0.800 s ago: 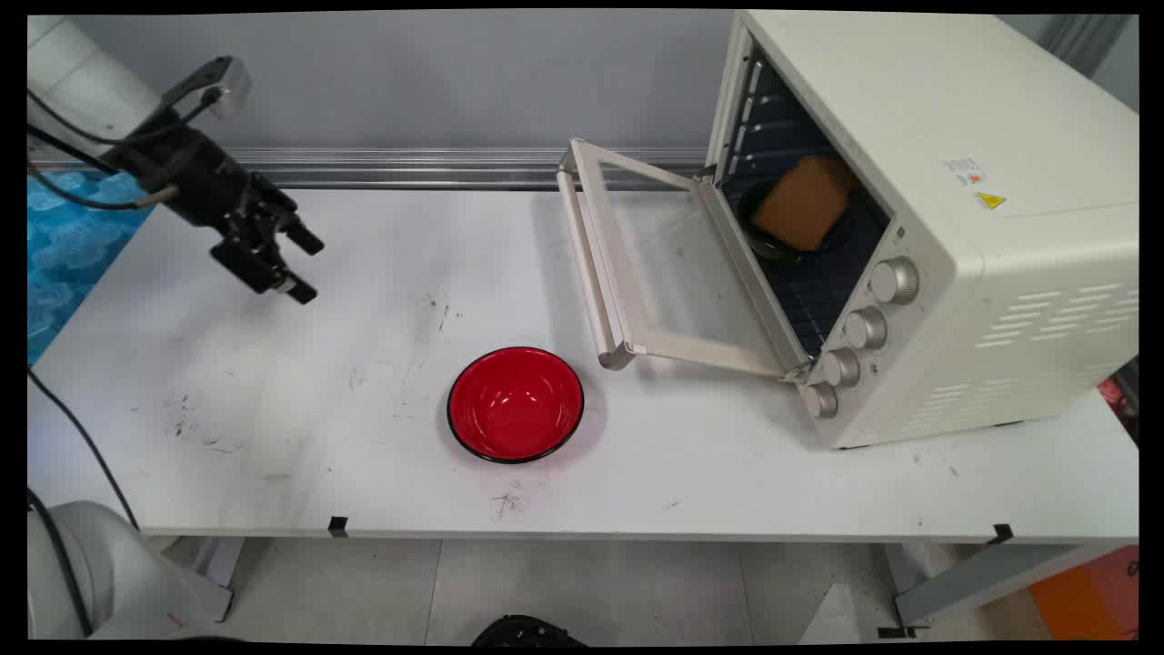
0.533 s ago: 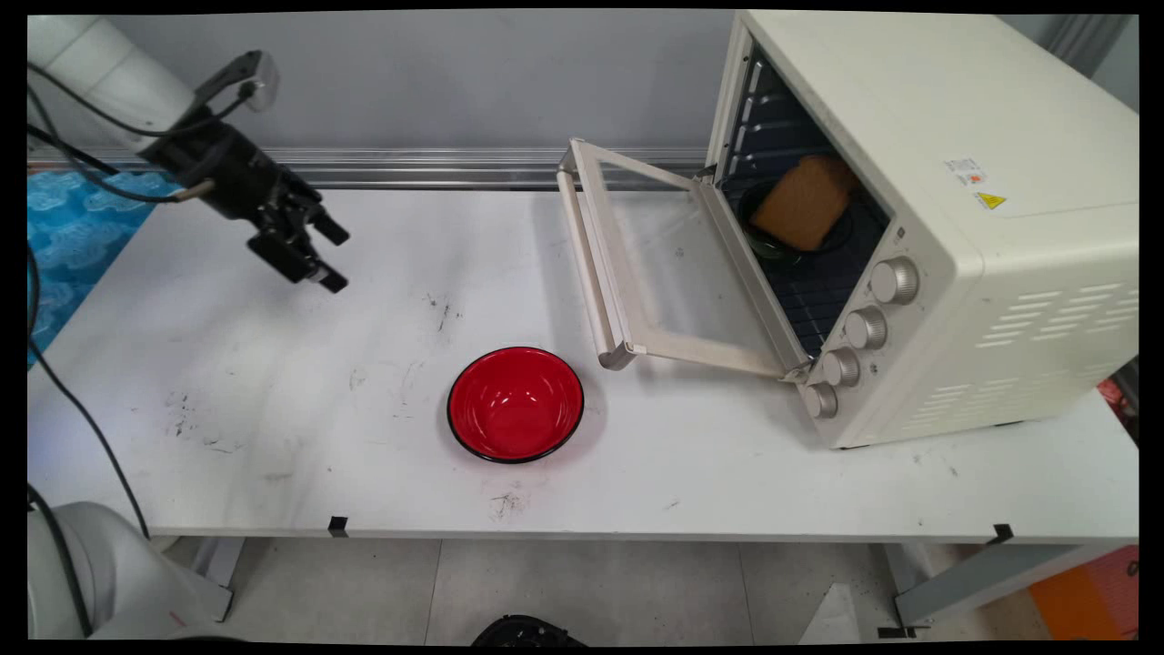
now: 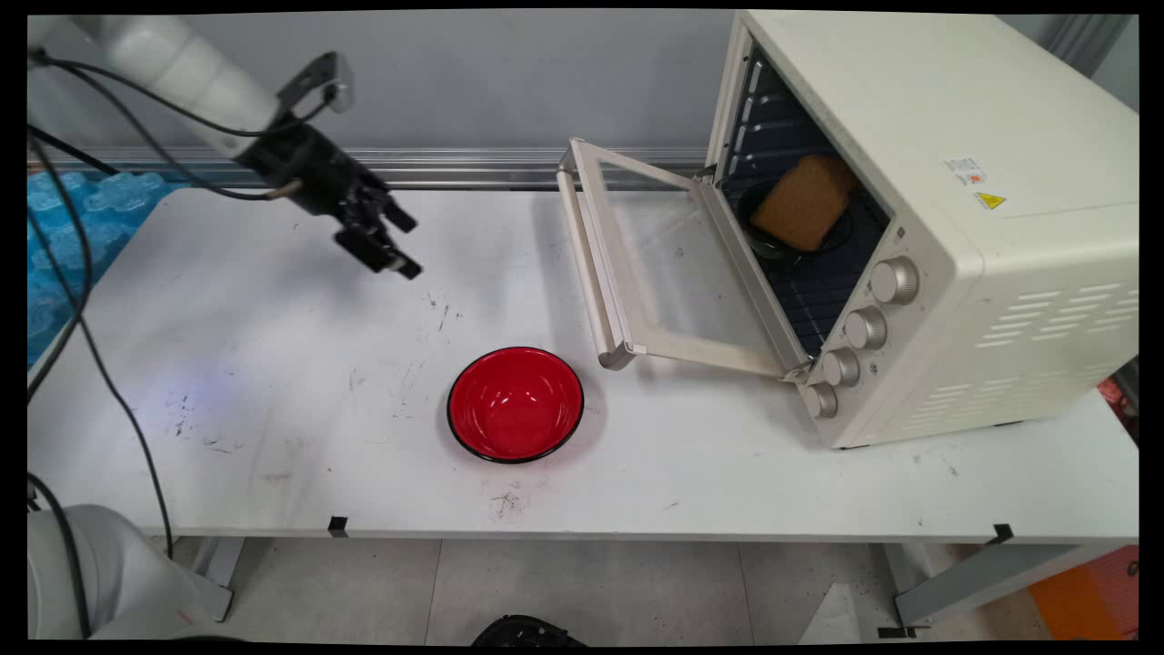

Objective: Close the oven

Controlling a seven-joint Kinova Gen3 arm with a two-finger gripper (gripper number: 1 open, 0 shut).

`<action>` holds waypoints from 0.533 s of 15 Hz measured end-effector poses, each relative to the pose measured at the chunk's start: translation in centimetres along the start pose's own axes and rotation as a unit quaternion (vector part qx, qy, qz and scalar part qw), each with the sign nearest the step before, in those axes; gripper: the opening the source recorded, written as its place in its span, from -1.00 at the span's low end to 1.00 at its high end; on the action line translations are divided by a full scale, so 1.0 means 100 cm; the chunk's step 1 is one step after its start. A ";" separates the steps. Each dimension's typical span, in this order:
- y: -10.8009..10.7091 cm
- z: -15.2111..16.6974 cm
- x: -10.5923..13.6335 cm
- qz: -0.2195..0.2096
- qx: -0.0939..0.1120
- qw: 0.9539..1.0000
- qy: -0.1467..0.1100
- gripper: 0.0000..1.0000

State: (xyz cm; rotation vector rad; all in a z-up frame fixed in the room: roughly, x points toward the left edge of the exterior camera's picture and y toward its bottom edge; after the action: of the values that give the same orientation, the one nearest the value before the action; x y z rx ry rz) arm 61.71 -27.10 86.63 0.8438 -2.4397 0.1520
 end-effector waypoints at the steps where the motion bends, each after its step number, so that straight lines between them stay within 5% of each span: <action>1: -0.001 0.008 0.005 0.003 0.001 1.000 0.006 1.00; 6: -0.007 0.052 0.029 0.023 0.004 0.999 0.037 1.00; 7: -0.008 0.059 0.033 0.027 0.005 0.999 0.042 -1.00; 8: -0.009 0.066 0.037 0.030 0.006 0.998 0.047 -1.00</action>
State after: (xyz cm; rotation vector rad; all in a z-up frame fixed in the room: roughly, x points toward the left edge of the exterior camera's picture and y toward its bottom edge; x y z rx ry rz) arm 56.75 -31.67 82.95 0.7510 -2.3802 0.2232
